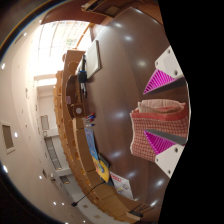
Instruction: Fold towel
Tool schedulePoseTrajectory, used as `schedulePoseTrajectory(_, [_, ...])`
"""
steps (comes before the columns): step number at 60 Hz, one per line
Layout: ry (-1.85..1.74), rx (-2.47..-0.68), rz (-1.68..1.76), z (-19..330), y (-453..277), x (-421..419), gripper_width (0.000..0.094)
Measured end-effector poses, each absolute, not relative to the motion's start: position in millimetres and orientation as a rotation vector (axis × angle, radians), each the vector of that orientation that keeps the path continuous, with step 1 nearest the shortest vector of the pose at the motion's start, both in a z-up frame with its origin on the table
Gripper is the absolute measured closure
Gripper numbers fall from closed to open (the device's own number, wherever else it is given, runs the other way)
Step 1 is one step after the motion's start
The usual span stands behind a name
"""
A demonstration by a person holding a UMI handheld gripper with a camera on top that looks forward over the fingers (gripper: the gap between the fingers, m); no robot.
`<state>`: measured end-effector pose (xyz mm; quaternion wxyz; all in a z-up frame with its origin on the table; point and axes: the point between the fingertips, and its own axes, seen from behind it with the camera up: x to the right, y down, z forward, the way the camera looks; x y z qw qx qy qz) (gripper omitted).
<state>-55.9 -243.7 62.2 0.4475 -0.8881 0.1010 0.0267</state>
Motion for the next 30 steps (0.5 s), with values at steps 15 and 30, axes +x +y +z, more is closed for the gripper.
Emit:
schedulePoseTrajectory(15, [0.131, -2.181, -0.047, 99, -276, -40, 0.0091])
schedulePoseTrajectory(30, [0.105, -2.174, -0.101, 151, -356, -76, 0.0087])
